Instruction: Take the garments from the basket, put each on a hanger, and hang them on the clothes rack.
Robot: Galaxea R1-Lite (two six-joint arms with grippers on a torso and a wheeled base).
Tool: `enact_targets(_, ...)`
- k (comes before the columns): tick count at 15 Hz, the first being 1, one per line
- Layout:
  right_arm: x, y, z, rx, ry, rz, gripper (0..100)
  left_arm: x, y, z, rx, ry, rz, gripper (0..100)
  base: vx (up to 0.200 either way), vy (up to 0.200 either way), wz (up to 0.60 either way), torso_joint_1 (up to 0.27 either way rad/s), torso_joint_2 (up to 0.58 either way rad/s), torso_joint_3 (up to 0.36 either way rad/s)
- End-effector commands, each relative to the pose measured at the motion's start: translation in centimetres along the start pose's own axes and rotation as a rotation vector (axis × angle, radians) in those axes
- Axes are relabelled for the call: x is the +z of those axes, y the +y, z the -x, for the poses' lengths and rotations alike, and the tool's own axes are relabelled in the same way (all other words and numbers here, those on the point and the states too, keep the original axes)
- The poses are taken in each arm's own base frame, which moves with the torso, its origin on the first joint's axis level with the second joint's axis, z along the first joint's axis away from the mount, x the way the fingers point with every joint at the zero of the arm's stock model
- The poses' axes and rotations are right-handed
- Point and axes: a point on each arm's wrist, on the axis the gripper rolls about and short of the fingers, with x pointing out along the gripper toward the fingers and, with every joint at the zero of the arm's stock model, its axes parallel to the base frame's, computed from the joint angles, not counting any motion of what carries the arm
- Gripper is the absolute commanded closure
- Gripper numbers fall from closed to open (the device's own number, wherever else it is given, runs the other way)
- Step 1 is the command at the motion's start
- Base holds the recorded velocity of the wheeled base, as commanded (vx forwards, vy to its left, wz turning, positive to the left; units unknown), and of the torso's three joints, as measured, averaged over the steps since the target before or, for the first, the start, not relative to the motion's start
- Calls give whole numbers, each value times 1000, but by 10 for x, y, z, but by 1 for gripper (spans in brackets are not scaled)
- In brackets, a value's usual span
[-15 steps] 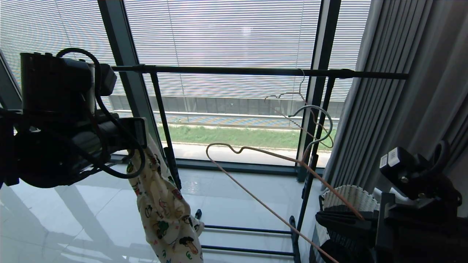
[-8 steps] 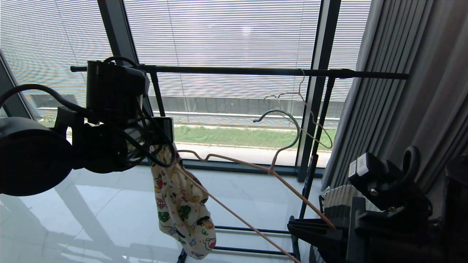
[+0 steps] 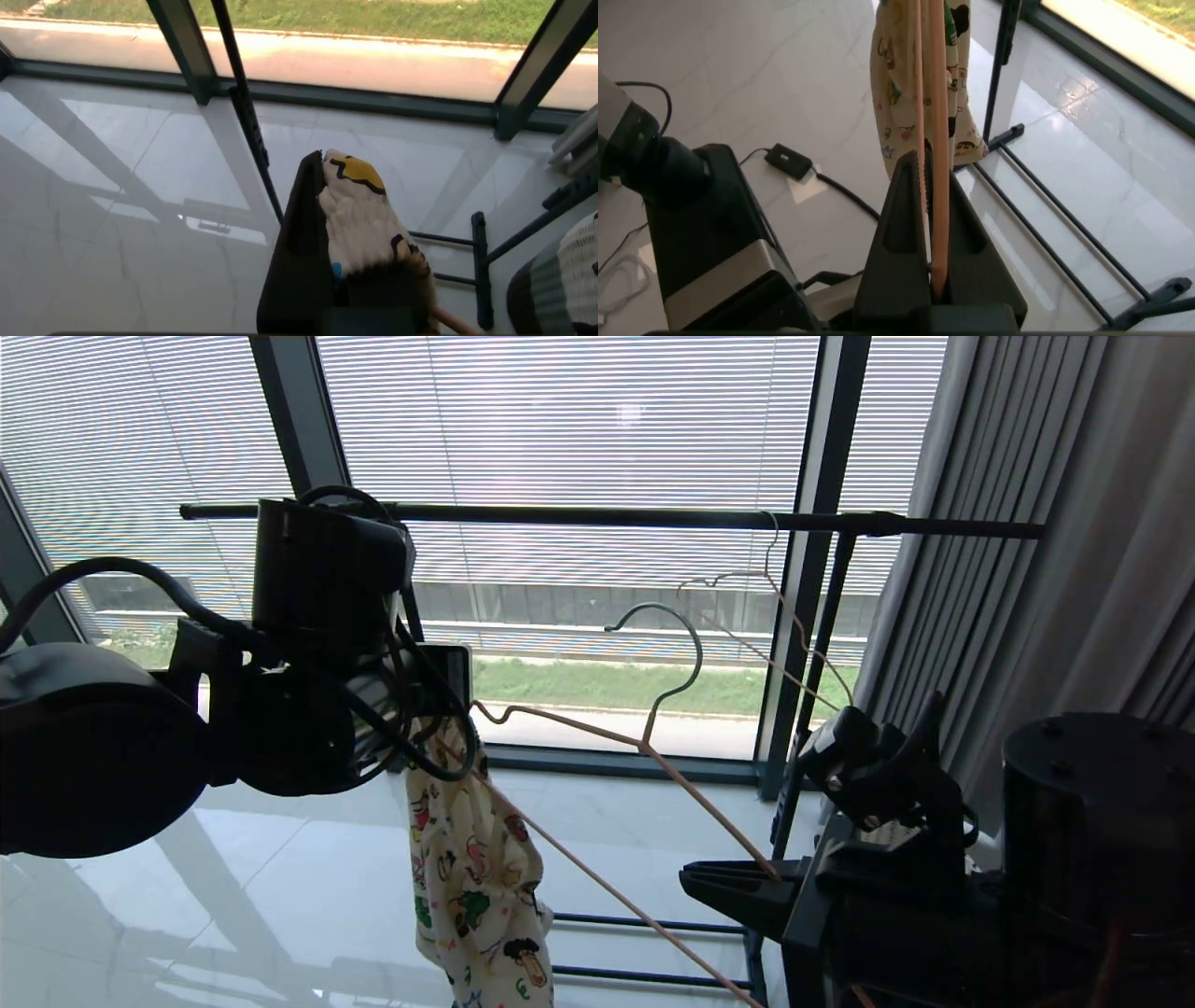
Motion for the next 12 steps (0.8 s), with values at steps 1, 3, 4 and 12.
enact_targets(1,-2,-4,-16,-27,22,-4,100,1,-4,7,-23,-12,0,100,0,0,0,0,0,0)
enact_targets(3,0,-5,-26,-48,10,-5,100,2,-9,14,-47,-23,4,100,0,0,0,0,0,0)
enact_targets(4,3,-5,-35,-49,3,-12,100,4,-15,26,-88,-39,13,100,0,0,0,0,0,0)
enact_targets(12,11,-6,-61,-67,-13,-8,100,0,-50,68,-277,-69,9,100,0,0,0,0,0,0)
